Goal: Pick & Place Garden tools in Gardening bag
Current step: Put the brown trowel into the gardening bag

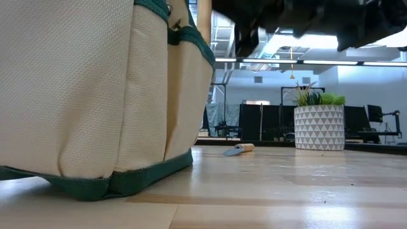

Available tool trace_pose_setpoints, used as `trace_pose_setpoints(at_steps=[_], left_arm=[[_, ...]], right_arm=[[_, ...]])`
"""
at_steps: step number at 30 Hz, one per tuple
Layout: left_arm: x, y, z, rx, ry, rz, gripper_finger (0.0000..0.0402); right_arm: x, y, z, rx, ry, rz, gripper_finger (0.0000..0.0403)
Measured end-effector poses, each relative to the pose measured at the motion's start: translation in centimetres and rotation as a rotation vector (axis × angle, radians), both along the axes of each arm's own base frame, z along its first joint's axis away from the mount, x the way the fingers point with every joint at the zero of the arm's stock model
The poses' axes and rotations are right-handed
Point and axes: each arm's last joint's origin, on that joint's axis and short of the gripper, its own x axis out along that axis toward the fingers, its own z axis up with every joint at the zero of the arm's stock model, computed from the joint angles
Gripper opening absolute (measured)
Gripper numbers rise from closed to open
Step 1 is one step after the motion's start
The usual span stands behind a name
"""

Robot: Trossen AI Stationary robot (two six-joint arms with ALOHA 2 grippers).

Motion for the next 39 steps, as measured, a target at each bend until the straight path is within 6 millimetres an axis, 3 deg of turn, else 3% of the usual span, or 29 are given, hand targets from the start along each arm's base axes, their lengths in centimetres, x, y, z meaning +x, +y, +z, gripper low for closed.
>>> trace_pose_setpoints(at_steps=[5,12,39], left_arm=[[0.0,0.0,0.0,0.0,-0.001,0.0,0.0218],[0.0,0.0,0.0,0.004,-0.001,-0.012,0.0218],[0.0,0.0,0.0,0.004,-0.001,-0.011,0.0218]], right_arm=[[-0.5,0.5,0.7,-0.003,0.008,0.015,0.0062],[-0.4,0.6,-0.9,-0.041,0.12,-0.028,0.0062],[0.0,-0.4,-0.4,-0.023,0.066,-0.037,0.0062]])
